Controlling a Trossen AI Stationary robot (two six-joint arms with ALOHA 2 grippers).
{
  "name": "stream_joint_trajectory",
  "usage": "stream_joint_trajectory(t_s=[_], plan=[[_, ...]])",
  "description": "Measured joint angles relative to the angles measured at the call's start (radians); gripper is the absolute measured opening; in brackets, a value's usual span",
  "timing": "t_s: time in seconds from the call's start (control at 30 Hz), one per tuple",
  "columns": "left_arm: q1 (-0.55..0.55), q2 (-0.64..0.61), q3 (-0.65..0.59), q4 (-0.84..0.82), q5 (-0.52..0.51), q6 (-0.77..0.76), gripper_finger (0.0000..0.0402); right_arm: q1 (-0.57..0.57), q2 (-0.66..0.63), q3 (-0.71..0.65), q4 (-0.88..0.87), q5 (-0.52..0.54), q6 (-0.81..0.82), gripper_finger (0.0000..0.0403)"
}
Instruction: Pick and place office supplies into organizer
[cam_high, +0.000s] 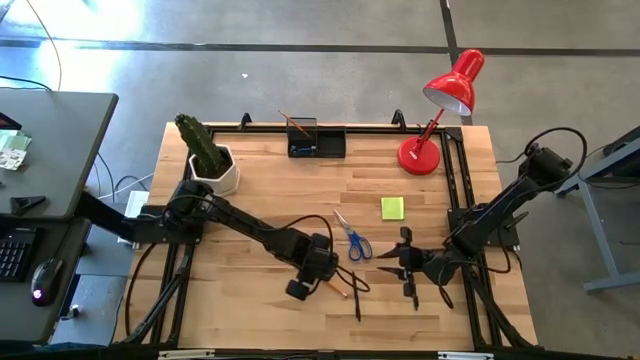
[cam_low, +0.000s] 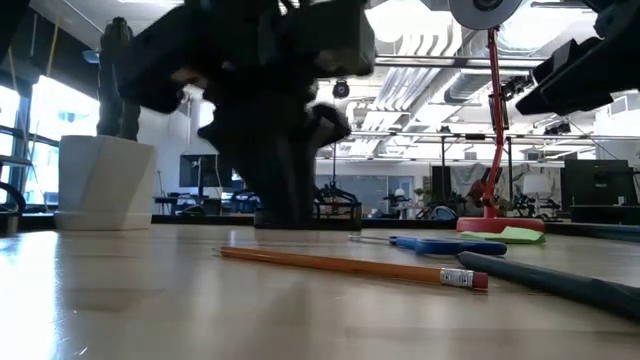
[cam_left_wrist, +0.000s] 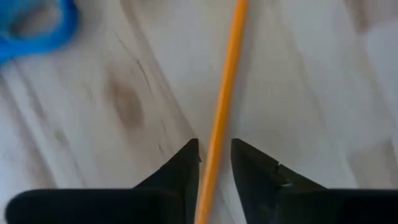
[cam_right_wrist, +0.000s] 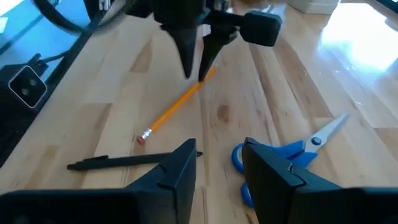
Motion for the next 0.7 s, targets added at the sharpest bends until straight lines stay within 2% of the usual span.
stream_joint_trajectory(t_s=[0.2, 0.5, 0.7], plan=[[-0.001, -0.002, -0.001, 0.012, 0.020, 0.002, 0.0057, 0.000, 0.010, 0.000, -0.002, -0.001, -0.001, 0.0124], [-0.001, 0.013, -0.002, 0.023, 0.009, 0.009, 0.0105, -0.001, 0.010, 0.000, 0.012, -0.003, -0.007, 0.0124], [0.000, 0.036, -0.005, 0.007, -0.013, 0.024, 0.0105, 0.000, 0.010, 0.000, 0.012, -0.003, -0.001, 0.0124]])
